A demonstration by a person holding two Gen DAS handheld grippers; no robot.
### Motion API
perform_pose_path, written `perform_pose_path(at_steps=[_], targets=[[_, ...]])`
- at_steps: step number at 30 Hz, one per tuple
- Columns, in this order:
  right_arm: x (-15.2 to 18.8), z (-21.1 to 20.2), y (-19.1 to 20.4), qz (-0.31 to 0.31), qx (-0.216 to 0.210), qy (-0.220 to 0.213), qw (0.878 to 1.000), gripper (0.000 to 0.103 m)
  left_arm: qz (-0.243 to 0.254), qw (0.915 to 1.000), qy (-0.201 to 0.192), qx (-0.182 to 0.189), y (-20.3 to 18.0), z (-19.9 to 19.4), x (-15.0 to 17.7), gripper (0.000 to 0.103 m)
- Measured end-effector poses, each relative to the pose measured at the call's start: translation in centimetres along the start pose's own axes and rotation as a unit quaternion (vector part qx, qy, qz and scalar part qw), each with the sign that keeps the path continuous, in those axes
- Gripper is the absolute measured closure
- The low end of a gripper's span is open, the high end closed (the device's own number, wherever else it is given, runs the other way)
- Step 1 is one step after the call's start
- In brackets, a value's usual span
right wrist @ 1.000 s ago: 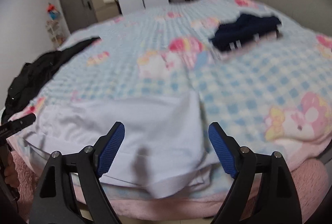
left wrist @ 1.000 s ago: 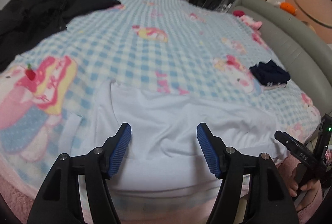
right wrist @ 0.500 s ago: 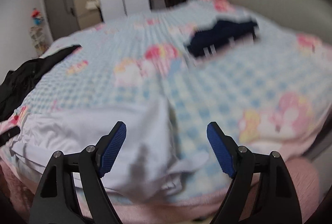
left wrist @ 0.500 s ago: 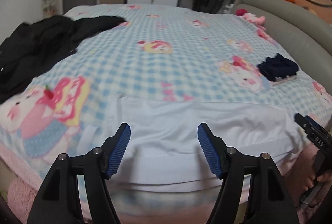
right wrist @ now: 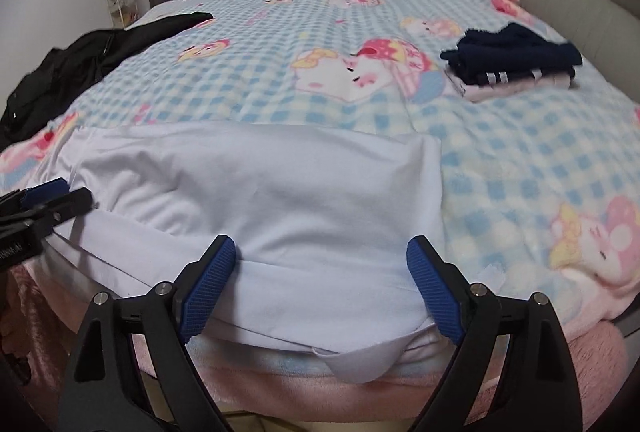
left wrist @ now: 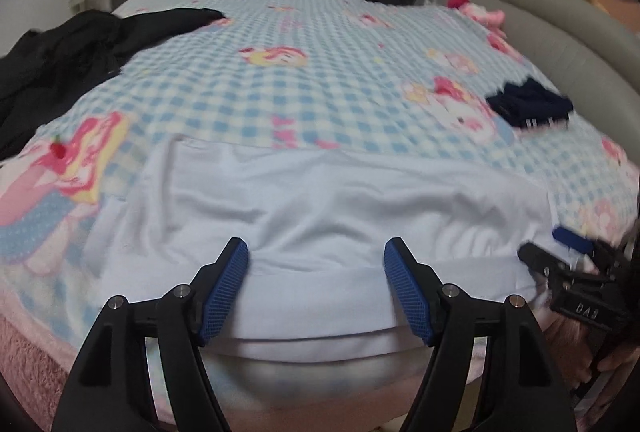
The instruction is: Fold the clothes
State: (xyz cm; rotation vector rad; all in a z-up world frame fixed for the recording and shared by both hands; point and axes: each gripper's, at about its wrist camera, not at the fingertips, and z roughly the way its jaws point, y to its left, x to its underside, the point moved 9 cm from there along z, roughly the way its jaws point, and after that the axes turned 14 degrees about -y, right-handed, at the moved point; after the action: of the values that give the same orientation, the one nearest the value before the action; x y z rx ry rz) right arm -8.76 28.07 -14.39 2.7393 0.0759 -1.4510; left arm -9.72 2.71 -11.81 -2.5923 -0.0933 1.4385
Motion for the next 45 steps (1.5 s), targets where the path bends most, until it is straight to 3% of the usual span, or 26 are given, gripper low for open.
perform_pose_path(at_steps=[3,6,8,10,12,16,18,21,24,26,30,34,40,42,45], targets=[[-0.9,-1.1,-0.6,0.023,-0.005,-0.022,0.999,0.014,-0.058,0.998,-0.025,-0.012,3.8,-1.3,-1.4,0.03],[-2.0,-2.0,-1.5,0.055,-0.007,-0.048,0.997,0.014,-0.088,0.9954,-0.014,-0.037,7.2,-1.4,-1.0,0.03],[-1.4,-1.1,-2.3,0.069,0.002,-0.026,0.997,0.013,-0.088,0.9926,0.019,-0.081,9.5,-1.0,0.7,0.029],[0.4,0.4,-3.6,0.088,0.015,0.02,0.996,0.014,-0.133,0.988,0.028,-0.073,11.0,-1.2,1.8,0.028],[0.7,0.0,-5.0,0.151,-0.004,0.024,0.988,0.014,-0.165,0.9836,0.006,-0.072,11.9,-1.9,1.0,0.028],[-0.9,-2.3,-8.5,0.216,0.016,-0.029,0.976,0.015,-0.141,0.9864,-0.048,-0.069,11.5,-3.3,-1.9,0.03],[-1.0,-2.6,-9.5,0.239,0.017,-0.034,0.97,0.015,-0.115,0.9897,-0.062,-0.058,10.2,-3.6,-2.9,0.03],[0.2,-1.5,-8.6,0.228,0.016,0.004,0.973,0.015,-0.059,0.9953,-0.063,-0.042,7.5,-3.3,-3.4,0.029],[-0.6,-1.7,-7.3,0.203,0.012,-0.015,0.979,0.015,-0.017,0.9974,-0.055,-0.042,5.5,-2.7,-2.6,0.029],[-1.1,-2.0,-6.5,0.196,-0.008,-0.029,0.98,0.016,-0.022,0.9978,-0.035,-0.052,5.7,-2.1,-1.2,0.029],[0.6,-0.7,-6.3,0.166,0.016,0.016,0.986,0.016,-0.03,0.9954,0.006,-0.091,7.4,-1.1,0.9,0.028],[0.9,-0.7,-7.0,0.185,0.018,0.02,0.982,0.017,-0.087,0.9892,-0.014,-0.117,10.1,-1.9,0.1,0.033],[0.7,-1.2,-7.7,0.218,0.011,0.009,0.976,0.019,-0.045,0.9964,-0.069,-0.021,5.1,-3.5,-3.4,0.033],[0.8,-1.0,-7.4,0.22,0.003,0.014,0.975,0.018,-0.011,0.9977,-0.063,0.022,1.8,-2.6,-3.7,0.033],[1.1,-0.5,-6.9,0.223,-0.011,0.026,0.975,0.018,0.033,0.9972,-0.034,0.058,-2.1,-0.9,-2.7,0.033]])
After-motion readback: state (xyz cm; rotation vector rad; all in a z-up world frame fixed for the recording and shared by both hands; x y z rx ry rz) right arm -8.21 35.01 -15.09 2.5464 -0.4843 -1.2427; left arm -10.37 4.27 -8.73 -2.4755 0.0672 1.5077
